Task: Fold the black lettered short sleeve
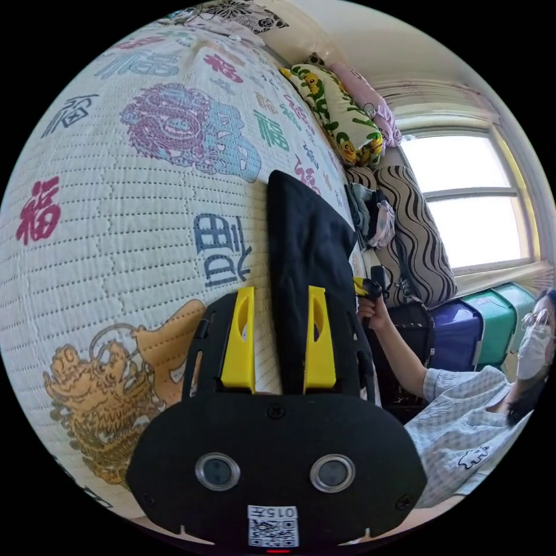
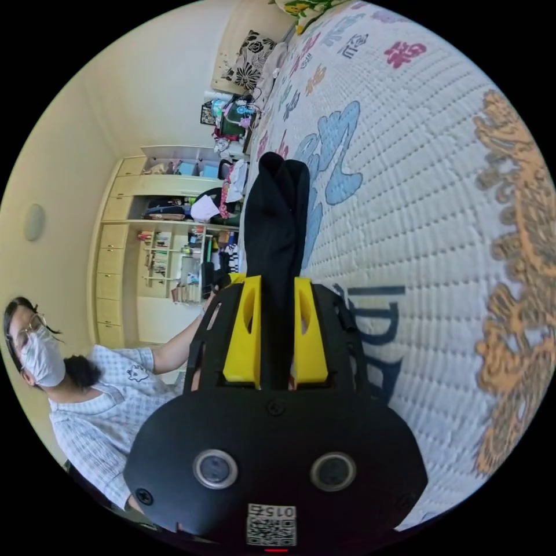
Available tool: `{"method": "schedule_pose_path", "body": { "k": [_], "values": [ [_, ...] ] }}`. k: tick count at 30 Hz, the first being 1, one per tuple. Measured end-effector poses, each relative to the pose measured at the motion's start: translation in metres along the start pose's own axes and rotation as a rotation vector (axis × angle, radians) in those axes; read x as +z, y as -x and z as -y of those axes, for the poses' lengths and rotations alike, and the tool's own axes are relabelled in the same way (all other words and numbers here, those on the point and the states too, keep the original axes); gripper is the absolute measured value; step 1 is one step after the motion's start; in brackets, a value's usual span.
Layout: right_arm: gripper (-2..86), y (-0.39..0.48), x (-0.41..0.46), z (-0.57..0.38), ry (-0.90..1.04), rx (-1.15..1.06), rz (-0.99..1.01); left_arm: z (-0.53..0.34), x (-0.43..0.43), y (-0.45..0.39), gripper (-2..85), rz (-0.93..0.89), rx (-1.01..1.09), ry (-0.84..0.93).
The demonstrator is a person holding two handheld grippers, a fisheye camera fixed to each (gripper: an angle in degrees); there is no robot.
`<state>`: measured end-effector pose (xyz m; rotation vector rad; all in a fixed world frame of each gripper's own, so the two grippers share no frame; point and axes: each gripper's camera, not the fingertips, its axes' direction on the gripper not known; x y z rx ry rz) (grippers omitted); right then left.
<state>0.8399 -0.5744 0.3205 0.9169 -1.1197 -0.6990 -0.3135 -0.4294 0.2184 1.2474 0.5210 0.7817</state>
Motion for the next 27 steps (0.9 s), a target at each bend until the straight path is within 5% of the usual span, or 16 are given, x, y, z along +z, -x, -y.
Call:
{"method": "schedule_pose_path", "body": {
  "k": [8,10,20,27],
  "values": [
    [8.0,-0.007,0.028,0.011,0.016,0.009,0.018,0.000,-0.052,0.025,14.9,-0.165,0.003,-0.044],
    [8.2,-0.009,0.031,0.004,0.017,0.017,0.030,-0.015,-0.070,0.035,15.6,-0.341,-0.011,-0.061],
    [7.7,-0.019,0.071,-0.014,0.000,0.049,0.011,0.015,-0.087,0.007,14.4,-0.314,0.008,-0.060],
    [5.0,-0.001,0.108,-0.032,-0.010,0.065,-0.045,0.040,-0.125,-0.045,3.9,-0.241,0.057,-0.041]
  ]
}}
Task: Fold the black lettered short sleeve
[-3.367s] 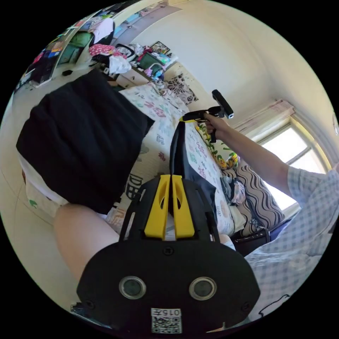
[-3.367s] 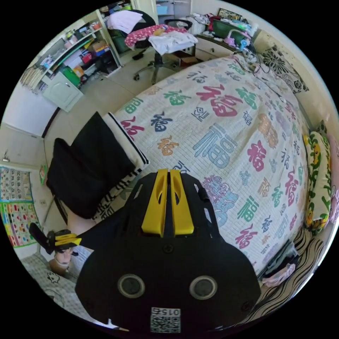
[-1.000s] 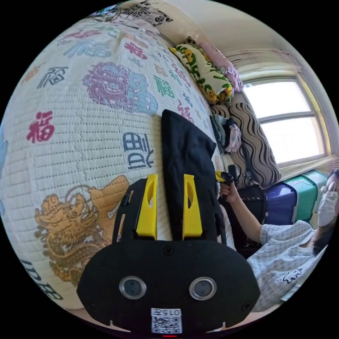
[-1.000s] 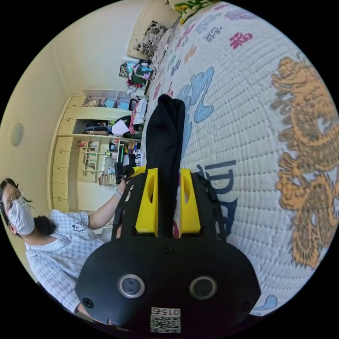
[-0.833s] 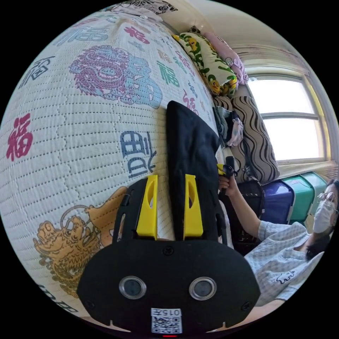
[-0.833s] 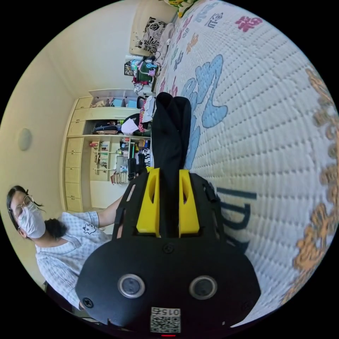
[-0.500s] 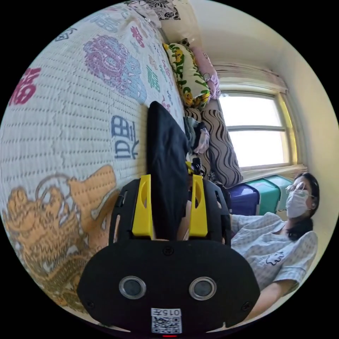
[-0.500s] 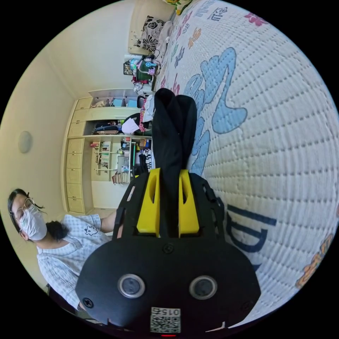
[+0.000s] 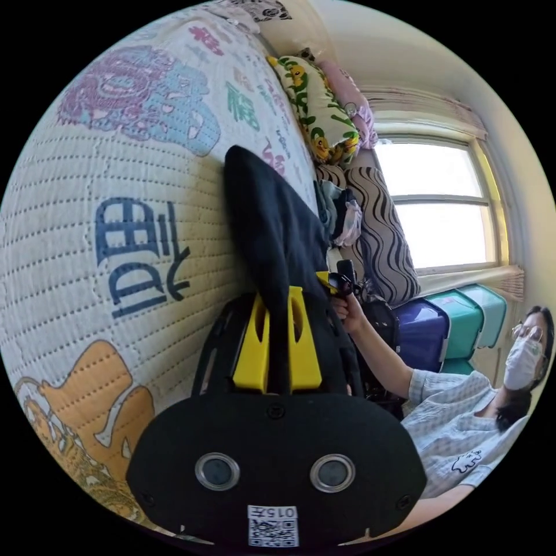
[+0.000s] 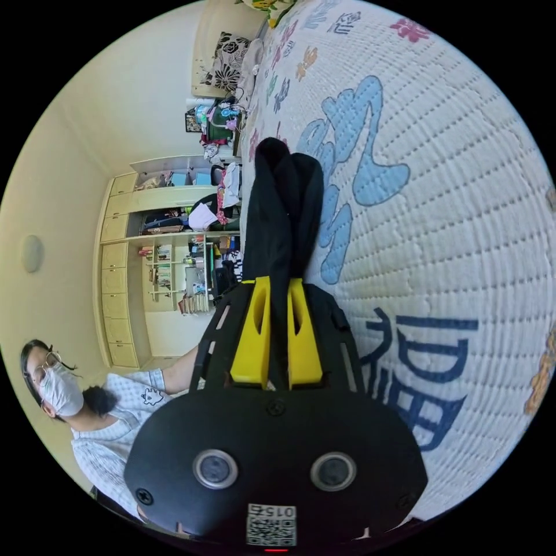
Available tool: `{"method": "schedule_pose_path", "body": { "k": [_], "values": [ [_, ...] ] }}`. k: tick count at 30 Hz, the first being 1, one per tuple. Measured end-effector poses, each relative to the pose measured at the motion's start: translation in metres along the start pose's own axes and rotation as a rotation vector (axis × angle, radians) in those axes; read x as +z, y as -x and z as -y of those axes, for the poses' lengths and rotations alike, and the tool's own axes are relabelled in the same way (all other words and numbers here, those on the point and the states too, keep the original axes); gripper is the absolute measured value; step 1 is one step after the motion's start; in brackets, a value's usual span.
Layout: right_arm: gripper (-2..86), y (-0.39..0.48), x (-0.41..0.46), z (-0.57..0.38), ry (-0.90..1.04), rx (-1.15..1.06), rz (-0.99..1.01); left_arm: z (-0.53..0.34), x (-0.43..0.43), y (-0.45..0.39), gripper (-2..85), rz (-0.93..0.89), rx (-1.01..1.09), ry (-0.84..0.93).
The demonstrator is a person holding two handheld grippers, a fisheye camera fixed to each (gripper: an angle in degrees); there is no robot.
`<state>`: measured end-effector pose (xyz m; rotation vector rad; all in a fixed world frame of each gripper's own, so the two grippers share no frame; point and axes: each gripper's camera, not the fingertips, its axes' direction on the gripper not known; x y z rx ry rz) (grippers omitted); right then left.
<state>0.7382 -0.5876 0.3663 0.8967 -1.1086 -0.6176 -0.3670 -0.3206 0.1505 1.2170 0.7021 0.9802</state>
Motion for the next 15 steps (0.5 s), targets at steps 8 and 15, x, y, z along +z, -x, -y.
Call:
{"method": "schedule_pose_path", "body": {
  "k": [8,15],
  "values": [
    [4.0,0.114,0.063,-0.056,0.053,-0.329,-0.049,-0.065,-0.124,-0.135,2.2,0.021,0.257,-0.165],
    [3.6,0.236,0.182,-0.103,0.148,-0.611,0.014,-0.171,-0.302,-0.229,1.7,0.057,0.378,-0.468]
  ]
}}
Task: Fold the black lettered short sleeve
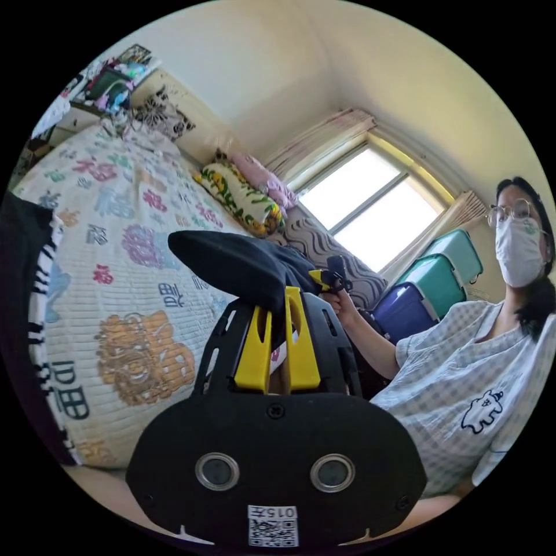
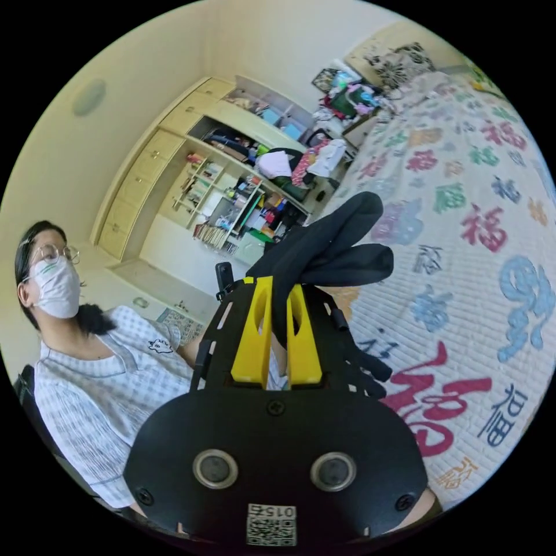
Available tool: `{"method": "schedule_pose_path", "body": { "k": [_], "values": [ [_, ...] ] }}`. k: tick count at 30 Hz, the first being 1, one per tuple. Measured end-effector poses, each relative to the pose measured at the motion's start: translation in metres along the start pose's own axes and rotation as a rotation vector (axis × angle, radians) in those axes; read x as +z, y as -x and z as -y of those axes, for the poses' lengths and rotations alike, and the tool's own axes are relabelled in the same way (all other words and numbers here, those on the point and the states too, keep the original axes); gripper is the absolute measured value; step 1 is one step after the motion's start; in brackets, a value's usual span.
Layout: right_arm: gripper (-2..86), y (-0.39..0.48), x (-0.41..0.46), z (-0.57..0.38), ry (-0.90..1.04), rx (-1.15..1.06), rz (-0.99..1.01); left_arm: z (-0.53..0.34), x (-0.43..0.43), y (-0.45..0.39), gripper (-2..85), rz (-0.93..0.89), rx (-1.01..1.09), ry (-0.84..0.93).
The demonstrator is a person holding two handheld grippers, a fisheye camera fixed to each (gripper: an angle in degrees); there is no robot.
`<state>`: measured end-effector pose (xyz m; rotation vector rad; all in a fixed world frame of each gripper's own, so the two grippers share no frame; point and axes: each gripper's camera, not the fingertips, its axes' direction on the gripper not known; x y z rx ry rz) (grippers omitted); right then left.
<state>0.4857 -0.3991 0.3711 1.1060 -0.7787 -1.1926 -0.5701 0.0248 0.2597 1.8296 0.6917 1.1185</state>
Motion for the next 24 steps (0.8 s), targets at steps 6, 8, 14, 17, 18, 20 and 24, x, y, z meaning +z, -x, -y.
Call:
{"method": "schedule_pose_path", "body": {
  "k": [6,8,14,17,18,20,24],
  "values": [
    [3.6,0.087,0.129,0.056,0.090,-0.209,0.092,0.038,-0.169,-0.073,1.4,0.144,0.128,-0.153],
    [3.8,0.106,0.167,0.071,0.098,-0.252,0.138,0.054,-0.213,-0.093,1.5,0.198,0.168,-0.184],
    [4.1,0.114,0.295,0.125,0.086,-0.255,0.284,0.125,-0.309,-0.094,1.9,0.350,0.200,-0.224],
    [4.4,0.069,0.369,0.152,0.065,-0.111,0.141,0.165,-0.309,-0.022,2.9,0.491,0.136,-0.155],
    [4.7,0.036,0.401,0.161,0.073,0.049,0.063,0.179,-0.298,0.028,3.5,0.573,0.018,-0.102],
    [4.6,-0.020,0.448,0.165,0.152,0.314,-0.041,0.187,-0.271,0.102,4.3,0.750,-0.179,-0.004],
    [1.6,-0.075,0.480,0.151,0.128,0.535,-0.179,0.172,-0.213,0.162,6.0,1.130,-0.267,0.173]
  ]
}}
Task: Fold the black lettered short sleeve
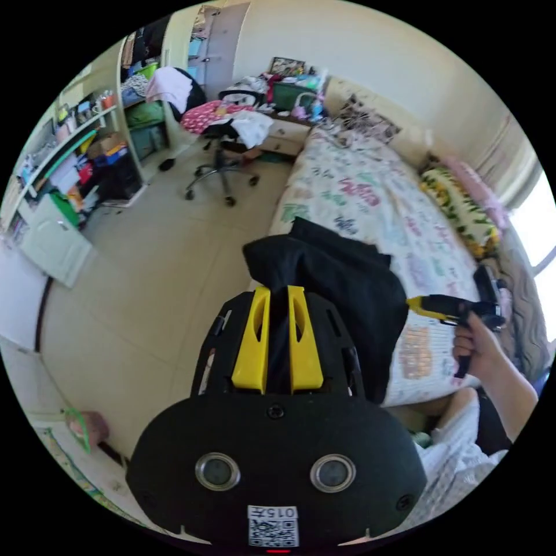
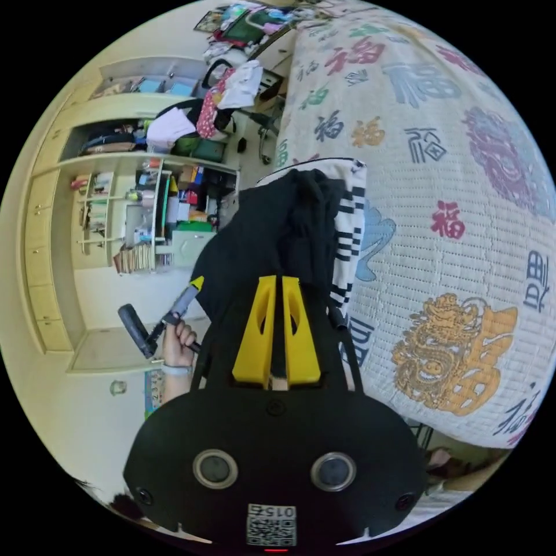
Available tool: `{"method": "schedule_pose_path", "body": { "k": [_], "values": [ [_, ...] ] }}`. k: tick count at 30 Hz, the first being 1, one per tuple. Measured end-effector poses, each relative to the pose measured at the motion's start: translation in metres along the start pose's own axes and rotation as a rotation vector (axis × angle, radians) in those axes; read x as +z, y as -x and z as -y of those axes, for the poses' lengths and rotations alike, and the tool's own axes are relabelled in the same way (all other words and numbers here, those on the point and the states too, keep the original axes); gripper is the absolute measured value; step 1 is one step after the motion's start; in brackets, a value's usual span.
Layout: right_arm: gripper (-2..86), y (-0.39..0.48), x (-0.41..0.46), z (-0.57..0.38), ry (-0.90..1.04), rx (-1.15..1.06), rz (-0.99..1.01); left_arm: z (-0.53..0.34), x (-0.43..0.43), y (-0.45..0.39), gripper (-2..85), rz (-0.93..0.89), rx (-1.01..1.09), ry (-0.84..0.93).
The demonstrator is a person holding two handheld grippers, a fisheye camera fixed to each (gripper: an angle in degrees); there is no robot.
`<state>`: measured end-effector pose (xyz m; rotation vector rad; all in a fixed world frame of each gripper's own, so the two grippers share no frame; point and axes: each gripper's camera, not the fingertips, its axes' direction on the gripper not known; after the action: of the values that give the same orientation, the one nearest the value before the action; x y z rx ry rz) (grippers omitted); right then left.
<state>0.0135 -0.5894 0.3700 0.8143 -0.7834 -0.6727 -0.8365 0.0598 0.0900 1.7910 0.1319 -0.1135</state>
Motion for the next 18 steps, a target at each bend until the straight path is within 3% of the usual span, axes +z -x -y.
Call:
{"method": "schedule_pose_path", "body": {
  "k": [5,9,11,15,18],
  "values": [
    [0.6,0.012,0.014,0.000,-0.004,-0.143,-0.140,-0.028,-0.019,-0.011,6.1,-0.037,0.000,-0.207],
    [0.6,0.043,0.023,0.003,-0.072,-0.261,-0.158,-0.030,-0.016,-0.013,4.9,-0.239,-0.010,-0.300],
    [0.7,0.058,0.032,0.006,-0.078,-0.306,-0.182,-0.027,0.003,-0.017,4.6,-0.312,-0.028,-0.289],
    [0.8,0.067,0.065,0.025,0.050,-0.276,-0.216,-0.021,0.092,-0.044,4.7,-0.296,-0.018,-0.069],
    [0.1,0.065,0.073,0.036,0.062,-0.245,-0.217,-0.033,0.128,-0.052,3.1,-0.283,-0.074,-0.094]
  ]
}}
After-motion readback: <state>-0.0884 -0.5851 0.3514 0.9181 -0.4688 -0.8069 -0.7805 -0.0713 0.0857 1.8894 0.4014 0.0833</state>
